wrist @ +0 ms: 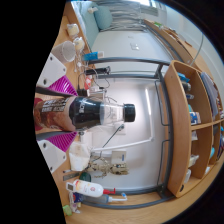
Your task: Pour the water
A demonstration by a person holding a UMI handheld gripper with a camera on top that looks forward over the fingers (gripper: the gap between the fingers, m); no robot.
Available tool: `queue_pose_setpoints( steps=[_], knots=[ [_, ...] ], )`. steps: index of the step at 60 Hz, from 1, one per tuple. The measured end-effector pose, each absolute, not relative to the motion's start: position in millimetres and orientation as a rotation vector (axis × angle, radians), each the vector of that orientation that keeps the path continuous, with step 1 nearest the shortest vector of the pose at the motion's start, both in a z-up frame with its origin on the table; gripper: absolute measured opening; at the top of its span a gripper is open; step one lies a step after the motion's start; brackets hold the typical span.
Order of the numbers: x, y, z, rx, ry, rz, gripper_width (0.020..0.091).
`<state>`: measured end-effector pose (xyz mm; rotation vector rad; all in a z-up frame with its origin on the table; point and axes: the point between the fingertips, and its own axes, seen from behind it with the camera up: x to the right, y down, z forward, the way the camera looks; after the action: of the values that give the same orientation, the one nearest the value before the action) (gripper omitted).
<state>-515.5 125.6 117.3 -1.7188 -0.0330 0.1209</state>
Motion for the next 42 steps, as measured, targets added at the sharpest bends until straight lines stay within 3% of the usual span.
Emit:
queue_pose_setpoints(
  steps=[7, 9, 42],
  knots=[
    [-518, 110, 116, -1.753, -0.031, 0.119, 0.0839],
    [-519, 104, 116, -1.753, -0.025, 0.121, 0.0872],
    [-502, -25, 142, -1.679, 0.213, -0.113, 0.0858]
  ],
)
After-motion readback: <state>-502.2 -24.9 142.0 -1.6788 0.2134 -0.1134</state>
